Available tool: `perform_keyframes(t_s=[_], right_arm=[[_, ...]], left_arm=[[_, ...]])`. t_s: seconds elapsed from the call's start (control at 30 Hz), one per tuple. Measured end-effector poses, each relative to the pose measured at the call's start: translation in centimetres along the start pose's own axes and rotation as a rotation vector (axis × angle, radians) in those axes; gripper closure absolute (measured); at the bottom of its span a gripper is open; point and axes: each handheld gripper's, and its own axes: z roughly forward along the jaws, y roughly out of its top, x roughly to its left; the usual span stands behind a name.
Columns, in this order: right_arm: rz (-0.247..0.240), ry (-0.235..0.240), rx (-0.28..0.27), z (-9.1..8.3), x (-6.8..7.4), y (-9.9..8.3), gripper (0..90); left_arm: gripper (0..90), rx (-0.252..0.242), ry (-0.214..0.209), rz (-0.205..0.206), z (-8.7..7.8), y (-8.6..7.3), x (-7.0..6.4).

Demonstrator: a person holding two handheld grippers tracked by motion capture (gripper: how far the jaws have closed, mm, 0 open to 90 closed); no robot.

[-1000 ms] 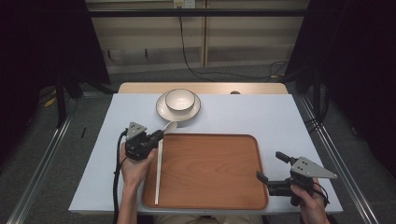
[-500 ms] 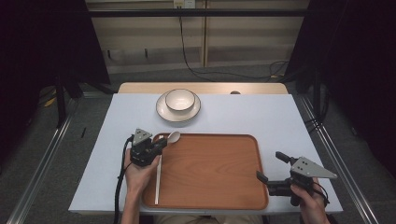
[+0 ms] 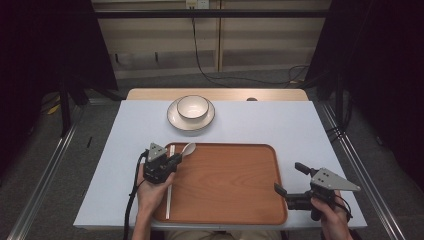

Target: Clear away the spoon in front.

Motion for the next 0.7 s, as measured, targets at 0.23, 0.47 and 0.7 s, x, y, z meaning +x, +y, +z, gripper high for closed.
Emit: perform_keyframes(t_s=[0.23, 0.47, 0.7], right_arm=[[-0.001, 0.000, -0.001, 0.0, 0.0, 0.0, 1.6], [0.000, 0.000, -0.004, 0.0, 0.0, 0.1, 1.5], [-0.002, 0.005, 0.000, 0.1, 0.0, 0.0, 1.6]], left_arm=[[83.4, 0.063, 0.025, -0.002, 0.3, -0.4, 0.0], [81.7, 0.112, 0.040, 0.002, 0.7, -0.2, 0.0], [81.4, 0.136, 0.037, 0.009, 1.1, -0.2, -0.2]])
